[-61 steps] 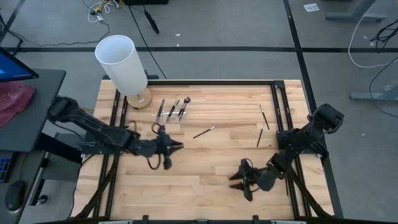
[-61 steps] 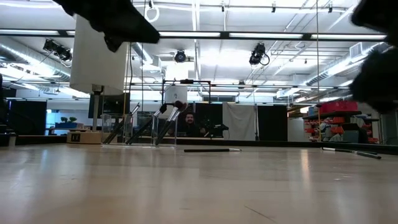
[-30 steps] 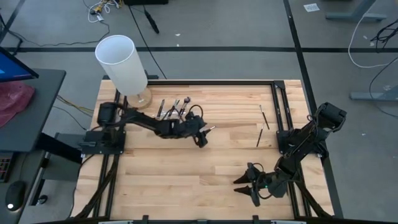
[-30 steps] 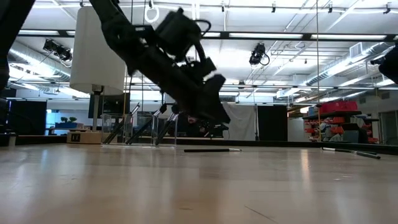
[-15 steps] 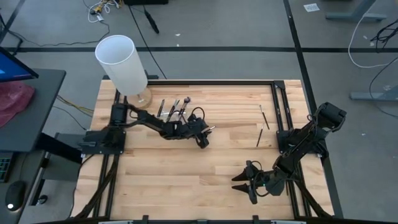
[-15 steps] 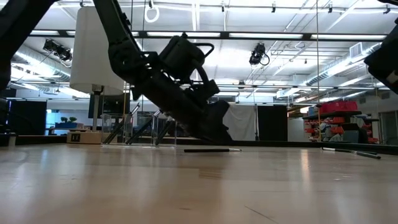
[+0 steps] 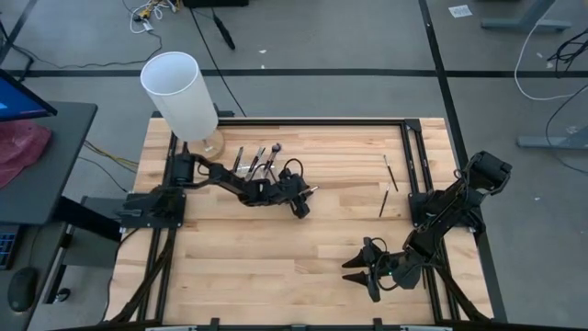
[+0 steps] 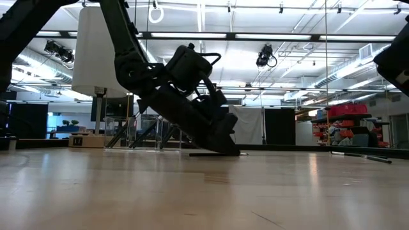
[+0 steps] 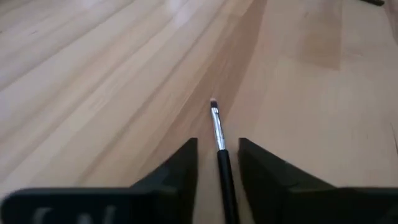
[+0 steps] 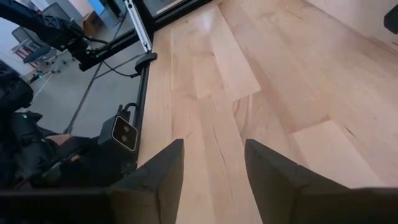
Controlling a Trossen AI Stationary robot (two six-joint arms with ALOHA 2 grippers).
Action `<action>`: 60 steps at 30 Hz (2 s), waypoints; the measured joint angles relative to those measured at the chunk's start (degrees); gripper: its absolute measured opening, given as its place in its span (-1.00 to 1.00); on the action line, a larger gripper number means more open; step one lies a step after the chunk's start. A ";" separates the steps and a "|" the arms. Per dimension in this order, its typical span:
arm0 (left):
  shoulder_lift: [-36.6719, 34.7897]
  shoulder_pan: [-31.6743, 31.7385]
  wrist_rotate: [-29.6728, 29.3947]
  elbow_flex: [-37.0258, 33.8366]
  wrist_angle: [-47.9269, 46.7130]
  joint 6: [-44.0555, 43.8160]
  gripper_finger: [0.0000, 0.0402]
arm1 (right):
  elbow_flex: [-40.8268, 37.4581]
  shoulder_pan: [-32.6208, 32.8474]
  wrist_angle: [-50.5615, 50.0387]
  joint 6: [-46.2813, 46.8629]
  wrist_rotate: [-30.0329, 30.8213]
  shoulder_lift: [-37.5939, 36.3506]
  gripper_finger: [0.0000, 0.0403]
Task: Put items in baskets/containers
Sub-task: Put the eyeshadow brush into the transparent organizer
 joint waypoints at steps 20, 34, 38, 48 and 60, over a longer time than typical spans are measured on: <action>-0.80 -3.58 7.70 -0.29 0.06 1.20 -0.94 | 0.00 0.00 2.37 -0.35 -0.70 -0.02 -0.15; -2.93 -7.75 8.52 -0.55 2.63 0.02 -0.94 | 0.00 0.00 2.33 -0.73 -0.59 -0.02 -0.15; -3.06 -8.43 7.92 -0.50 6.63 0.02 -0.94 | 0.00 0.00 2.30 -1.27 -0.46 -0.02 -0.15; -3.17 -9.26 12.48 -0.44 19.26 -0.55 -0.94 | 0.00 -0.81 -0.06 -1.33 7.06 1.27 -0.15; -9.50 -16.98 17.00 -1.34 32.49 4.81 -0.94 | -0.04 -1.36 14.02 -18.34 21.55 6.12 -0.15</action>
